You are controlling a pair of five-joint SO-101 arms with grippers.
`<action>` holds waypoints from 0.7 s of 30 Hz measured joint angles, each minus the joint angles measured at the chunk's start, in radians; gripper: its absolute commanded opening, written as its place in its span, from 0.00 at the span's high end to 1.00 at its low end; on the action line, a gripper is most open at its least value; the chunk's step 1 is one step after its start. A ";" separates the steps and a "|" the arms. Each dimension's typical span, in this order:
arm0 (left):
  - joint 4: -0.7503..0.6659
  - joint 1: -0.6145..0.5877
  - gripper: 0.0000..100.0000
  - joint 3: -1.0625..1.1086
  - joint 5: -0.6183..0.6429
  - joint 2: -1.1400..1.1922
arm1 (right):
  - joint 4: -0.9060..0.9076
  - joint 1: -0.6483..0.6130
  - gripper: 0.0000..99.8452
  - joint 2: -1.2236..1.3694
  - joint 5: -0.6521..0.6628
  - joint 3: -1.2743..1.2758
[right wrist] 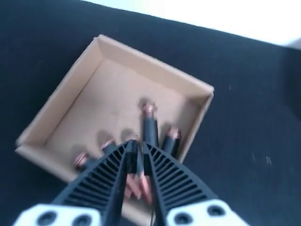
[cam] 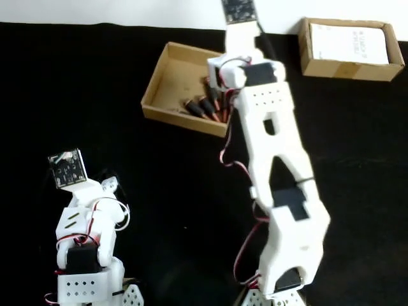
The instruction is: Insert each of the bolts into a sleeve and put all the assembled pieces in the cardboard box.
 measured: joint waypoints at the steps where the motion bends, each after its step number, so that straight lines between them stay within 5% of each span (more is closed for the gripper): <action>1: 0.000 0.000 0.99 0.000 0.000 0.000 | 0.051 -0.002 0.99 -0.041 -0.003 0.000; 11: 0.041 0.011 0.99 0.000 0.000 0.000 | 0.565 -0.002 0.99 -0.453 -0.009 -0.003; 21: 0.060 0.015 0.99 0.000 0.000 0.000 | 0.618 0.057 0.99 -0.930 -0.121 0.417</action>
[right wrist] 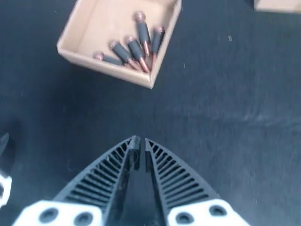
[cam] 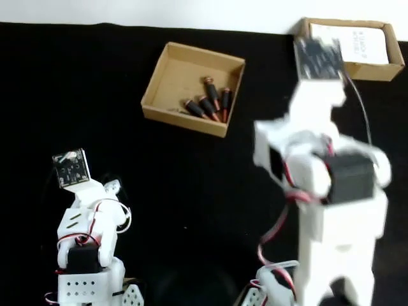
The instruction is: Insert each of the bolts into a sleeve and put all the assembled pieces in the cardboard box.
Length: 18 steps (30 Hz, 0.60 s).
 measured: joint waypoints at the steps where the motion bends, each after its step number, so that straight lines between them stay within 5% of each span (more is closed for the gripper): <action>1: 0.011 0.000 0.99 0.000 0.000 0.000 | 0.000 0.000 0.99 -0.054 -0.003 0.064; 6: 0.058 0.000 0.99 0.000 0.000 0.000 | -0.077 0.055 0.99 -0.325 -0.003 0.413; 12: 0.193 0.000 0.99 0.000 0.000 0.000 | -0.393 0.242 0.99 -0.631 -0.002 0.942; 18: 0.285 0.000 0.99 0.000 0.000 0.000 | -0.671 0.341 0.99 -0.893 0.161 1.496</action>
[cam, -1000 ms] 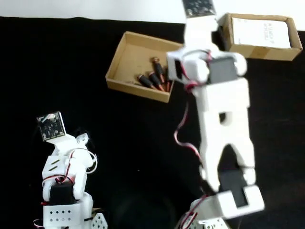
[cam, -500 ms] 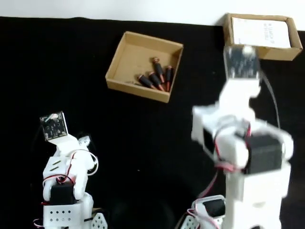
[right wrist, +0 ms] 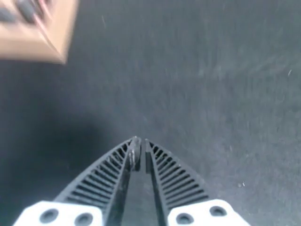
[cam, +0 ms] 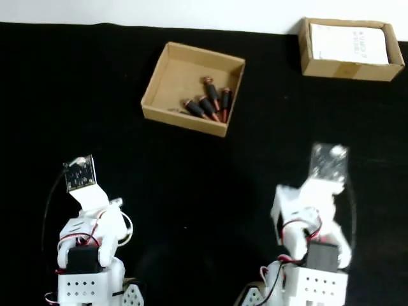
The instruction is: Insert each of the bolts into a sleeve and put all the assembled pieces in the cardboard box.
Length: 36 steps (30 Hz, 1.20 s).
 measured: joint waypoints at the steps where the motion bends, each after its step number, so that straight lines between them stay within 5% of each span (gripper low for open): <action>1: 0.008 0.000 0.99 0.000 0.000 0.000 | -0.009 0.003 0.99 -0.043 0.018 0.075; 11: 0.186 0.000 0.99 0.000 0.000 0.000 | 0.166 -0.012 0.99 -0.311 0.043 0.316; 36: 0.192 0.000 0.99 0.000 0.000 0.000 | 0.170 -0.012 0.99 -0.311 0.051 0.318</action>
